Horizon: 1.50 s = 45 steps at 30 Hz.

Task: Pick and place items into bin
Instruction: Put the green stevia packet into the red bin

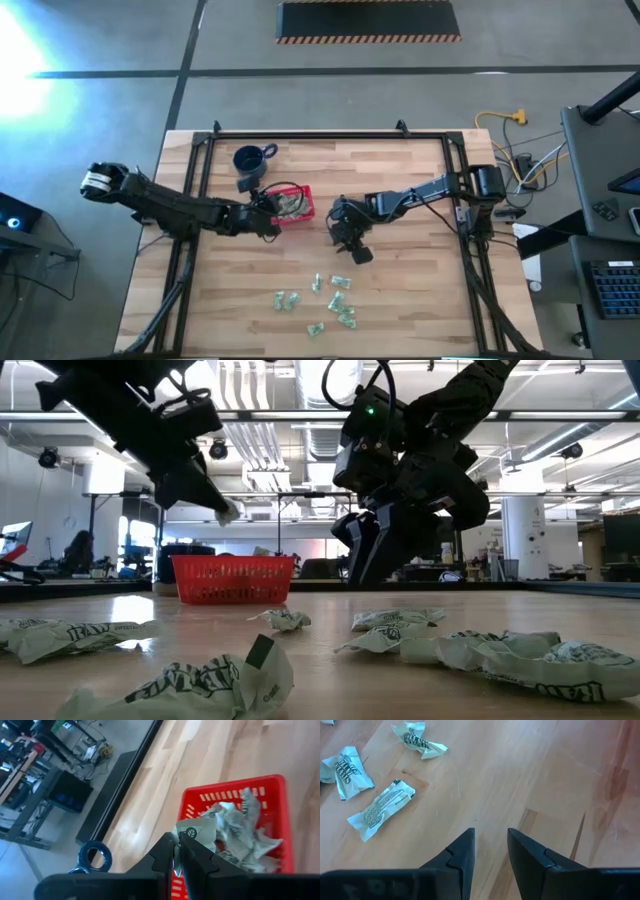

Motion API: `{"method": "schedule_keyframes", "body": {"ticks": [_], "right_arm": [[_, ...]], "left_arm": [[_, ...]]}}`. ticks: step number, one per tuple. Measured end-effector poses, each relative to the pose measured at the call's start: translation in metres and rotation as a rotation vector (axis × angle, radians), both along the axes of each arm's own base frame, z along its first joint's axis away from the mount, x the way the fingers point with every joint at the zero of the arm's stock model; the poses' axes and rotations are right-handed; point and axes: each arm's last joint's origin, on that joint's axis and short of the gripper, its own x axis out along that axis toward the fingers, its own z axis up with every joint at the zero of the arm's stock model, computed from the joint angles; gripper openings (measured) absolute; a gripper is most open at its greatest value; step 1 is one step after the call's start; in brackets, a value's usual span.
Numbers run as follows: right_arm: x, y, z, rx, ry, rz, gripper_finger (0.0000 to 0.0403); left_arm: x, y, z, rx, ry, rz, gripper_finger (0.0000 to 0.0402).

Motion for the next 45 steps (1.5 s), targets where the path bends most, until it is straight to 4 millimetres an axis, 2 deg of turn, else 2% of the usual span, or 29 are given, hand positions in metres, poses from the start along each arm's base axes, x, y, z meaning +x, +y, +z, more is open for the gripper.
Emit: {"method": "schedule_keyframes", "body": {"ticks": [7,15,18,24,28,31,38,45], "right_arm": [[0.001,0.0,0.001,0.0,-0.016,0.0,0.0095],[0.001,0.0,0.001,0.001,-0.016,0.0,0.0084],[0.001,0.0,0.001,0.001,-0.015,0.0,0.0081],[0.0,0.002,0.001,0.053,-0.002,0.012,0.0089],[-0.002,0.014,0.0,0.144,0.012,0.085,0.0098],[-0.007,0.027,-0.004,0.161,0.038,0.108,0.0104],[-0.011,0.053,-0.006,0.19,0.07,0.134,0.0117],[-0.01,0.065,-0.005,0.135,0.035,0.114,0.0138]], "left_arm": [[0.0,0.01,0.0,-0.004,0.003,0.035,0.0013],[0.002,0.012,0.0,-0.047,0.02,-0.016,0.0021],[0.002,0.011,0.0,-0.049,0.015,-0.018,0.0047],[0.002,0.011,0.003,-0.054,-0.002,-0.017,0.0128],[0.002,0.009,0.007,-0.07,-0.026,-0.033,0.0168],[0.002,0.008,0.011,-0.105,-0.052,-0.049,0.0182],[0.001,0.005,0.011,-0.123,-0.052,-0.077,0.0186],[0.002,0.002,0.012,-0.139,-0.068,-0.076,0.0186]]}}
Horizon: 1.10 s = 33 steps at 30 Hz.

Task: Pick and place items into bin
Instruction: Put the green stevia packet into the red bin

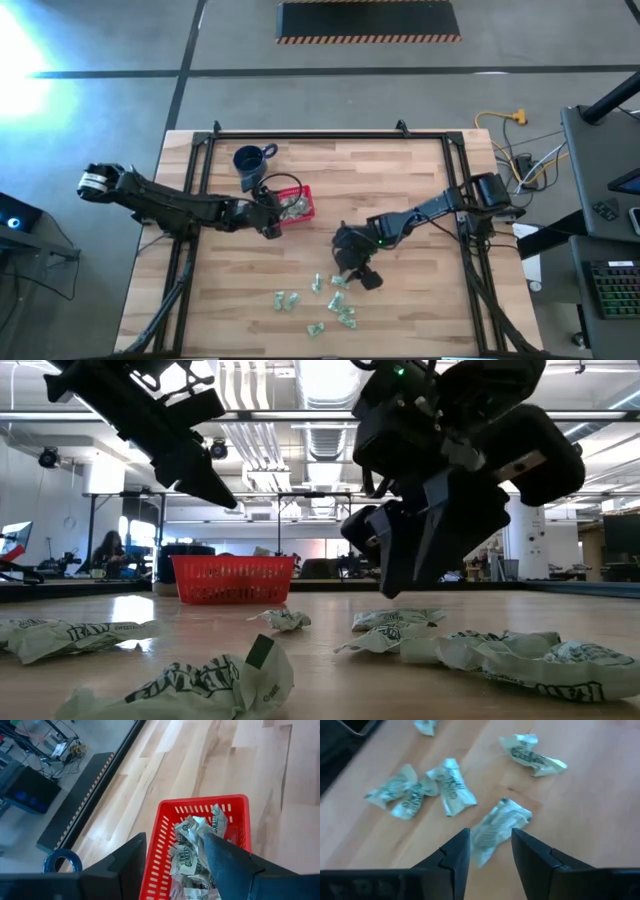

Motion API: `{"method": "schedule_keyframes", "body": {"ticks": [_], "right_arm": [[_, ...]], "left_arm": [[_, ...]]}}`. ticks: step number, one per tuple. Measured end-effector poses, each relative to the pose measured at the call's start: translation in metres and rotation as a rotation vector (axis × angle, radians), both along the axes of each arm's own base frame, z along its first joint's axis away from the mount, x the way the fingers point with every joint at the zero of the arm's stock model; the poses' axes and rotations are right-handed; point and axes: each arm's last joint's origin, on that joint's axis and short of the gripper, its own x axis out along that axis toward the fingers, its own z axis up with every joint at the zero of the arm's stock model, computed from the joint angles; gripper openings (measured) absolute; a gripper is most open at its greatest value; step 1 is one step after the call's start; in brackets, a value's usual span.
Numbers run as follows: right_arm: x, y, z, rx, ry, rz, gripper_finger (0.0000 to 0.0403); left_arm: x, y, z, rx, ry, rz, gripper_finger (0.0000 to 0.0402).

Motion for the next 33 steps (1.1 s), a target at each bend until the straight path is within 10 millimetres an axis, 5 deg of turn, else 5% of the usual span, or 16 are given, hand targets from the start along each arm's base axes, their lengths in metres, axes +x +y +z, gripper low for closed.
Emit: {"method": "schedule_keyframes", "body": {"ticks": [16,27,33], "right_arm": [[0.0,0.017,-0.001,-0.037,-0.022,-0.031,0.0196],[0.001,0.017,-0.016,-0.112,0.006,-0.082,0.0192],[0.0,0.015,-0.016,-0.166,-0.001,-0.093,0.0157]], "left_arm": [[0.0,-0.002,-0.001,0.0,0.003,-0.009,0.0186],[-0.001,-0.002,-0.001,0.0,0.007,-0.01,0.0186],[-0.001,-0.002,-0.001,0.0,0.008,-0.01,0.0186]]}}
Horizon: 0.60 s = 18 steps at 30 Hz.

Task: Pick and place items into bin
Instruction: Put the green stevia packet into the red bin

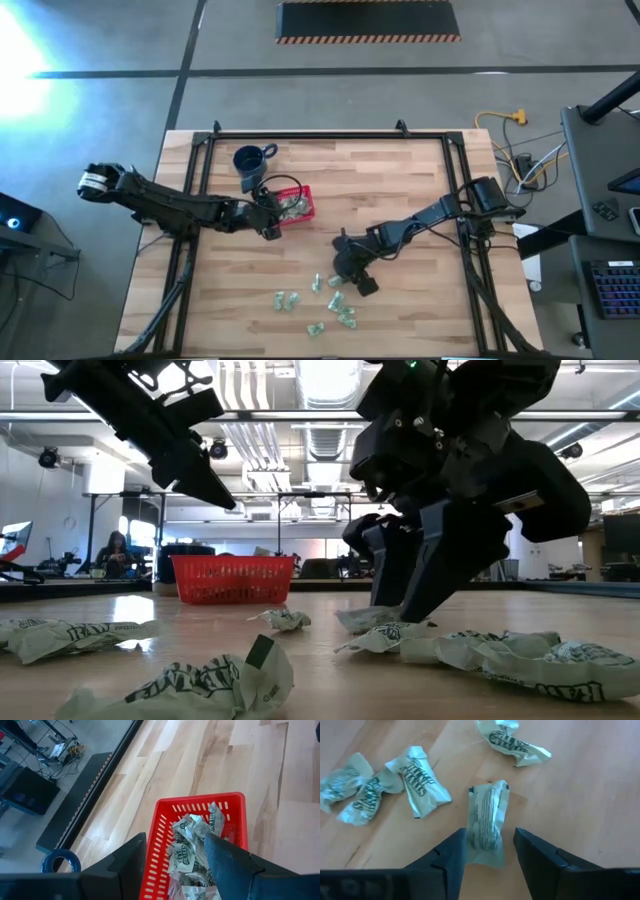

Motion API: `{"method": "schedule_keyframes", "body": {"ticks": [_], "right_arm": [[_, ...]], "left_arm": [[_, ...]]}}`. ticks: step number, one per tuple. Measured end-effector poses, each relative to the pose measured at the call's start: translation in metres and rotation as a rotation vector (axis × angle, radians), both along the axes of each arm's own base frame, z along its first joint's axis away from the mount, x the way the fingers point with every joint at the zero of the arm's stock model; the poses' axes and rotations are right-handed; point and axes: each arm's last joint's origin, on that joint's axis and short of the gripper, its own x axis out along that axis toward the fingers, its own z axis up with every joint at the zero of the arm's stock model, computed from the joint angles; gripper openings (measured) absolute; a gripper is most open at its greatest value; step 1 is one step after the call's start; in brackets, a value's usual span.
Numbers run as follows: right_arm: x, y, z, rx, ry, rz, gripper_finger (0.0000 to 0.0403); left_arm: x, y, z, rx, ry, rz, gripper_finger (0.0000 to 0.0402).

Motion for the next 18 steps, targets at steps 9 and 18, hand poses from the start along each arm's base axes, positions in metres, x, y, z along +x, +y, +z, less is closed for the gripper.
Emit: {"method": "schedule_keyframes", "body": {"ticks": [9,18], "right_arm": [[0.0,-0.002,0.0,-0.031,-0.004,-0.007,0.0059],[-0.005,-0.012,0.017,-0.196,-0.045,-0.052,0.0009]], "left_arm": [[0.0,0.0,0.0,0.0,0.0,0.0,0.0186],[-0.001,-0.009,0.01,-0.004,-0.032,-0.043,0.0186]]}}
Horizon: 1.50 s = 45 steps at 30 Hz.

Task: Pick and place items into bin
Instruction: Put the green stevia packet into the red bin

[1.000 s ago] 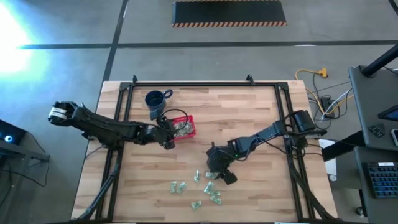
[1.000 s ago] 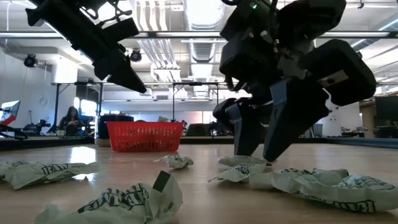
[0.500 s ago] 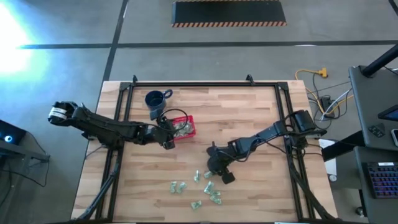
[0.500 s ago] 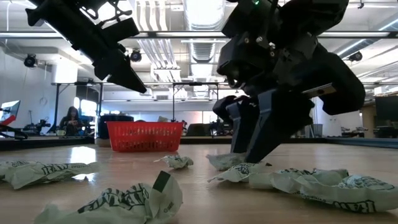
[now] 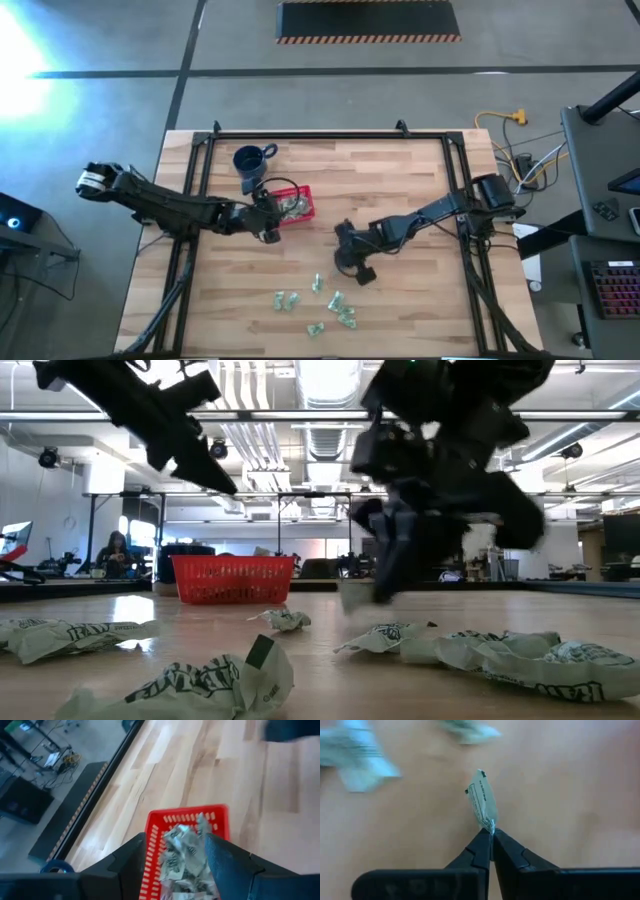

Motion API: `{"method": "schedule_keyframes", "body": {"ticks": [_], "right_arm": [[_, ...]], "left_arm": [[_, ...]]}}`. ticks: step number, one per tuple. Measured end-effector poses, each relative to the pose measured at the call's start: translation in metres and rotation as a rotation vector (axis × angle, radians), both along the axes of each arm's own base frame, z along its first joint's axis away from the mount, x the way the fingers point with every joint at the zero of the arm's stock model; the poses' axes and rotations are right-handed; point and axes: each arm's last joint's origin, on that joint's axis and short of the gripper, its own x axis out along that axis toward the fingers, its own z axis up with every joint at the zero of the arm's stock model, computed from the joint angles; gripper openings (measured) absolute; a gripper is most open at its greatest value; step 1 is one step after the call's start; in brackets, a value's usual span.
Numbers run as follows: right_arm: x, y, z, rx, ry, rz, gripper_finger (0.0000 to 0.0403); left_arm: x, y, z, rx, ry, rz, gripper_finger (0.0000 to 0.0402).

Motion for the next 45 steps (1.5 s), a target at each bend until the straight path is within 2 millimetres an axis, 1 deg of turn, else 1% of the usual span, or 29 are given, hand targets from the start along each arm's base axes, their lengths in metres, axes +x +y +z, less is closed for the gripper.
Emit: {"method": "schedule_keyframes", "body": {"ticks": [6,11,16,20,22,24,28,30,34,40,42,45], "right_arm": [[0.006,-0.026,0.038,-0.2,-0.192,-0.152,0.0009],[0.017,-0.058,0.062,-0.248,-0.391,-0.214,0.0009],[0.025,-0.095,0.073,-0.217,-0.52,-0.225,0.0009],[0.026,-0.119,0.079,-0.144,-0.595,-0.199,0.0009],[0.028,-0.127,0.08,-0.125,-0.634,-0.19,0.0009],[0.031,-0.132,0.077,-0.117,-0.631,-0.191,0.0009],[0.048,-0.14,0.07,-0.108,-0.625,-0.193,0.0009],[0.06,-0.142,0.065,-0.096,-0.619,-0.197,0.0009],[0.08,-0.152,0.056,-0.054,-0.541,-0.245,0.0009],[0.1,-0.175,0.045,-0.025,-0.387,-0.317,0.0011],[0.103,-0.177,0.044,-0.015,-0.359,-0.31,0.002],[0.108,-0.178,0.048,0.002,-0.353,-0.283,0.0045]], "left_arm": [[-0.011,-0.012,0.016,-0.051,-0.074,-0.095,0.0186],[-0.023,-0.027,0.024,-0.12,-0.122,-0.201,0.0185],[-0.032,-0.049,0.025,-0.206,-0.113,-0.36,0.0185],[-0.036,-0.067,0.016,-0.286,-0.066,-0.451,0.0185],[-0.037,-0.075,0.01,-0.314,-0.044,-0.464,0.0185],[-0.037,-0.083,0.004,-0.332,-0.019,-0.473,0.0185],[-0.035,-0.095,-0.007,-0.356,0.024,-0.476,0.0185],[-0.033,-0.099,-0.01,-0.368,0.036,-0.47,0.0185],[-0.031,-0.104,-0.014,-0.408,0.047,-0.465,0.0185],[-0.035,-0.11,-0.015,-0.476,0.051,-0.46,0.0185],[-0.036,-0.112,-0.015,-0.486,0.049,-0.461,0.0185],[-0.037,-0.113,-0.014,-0.488,0.049,-0.469,0.0185]]}}
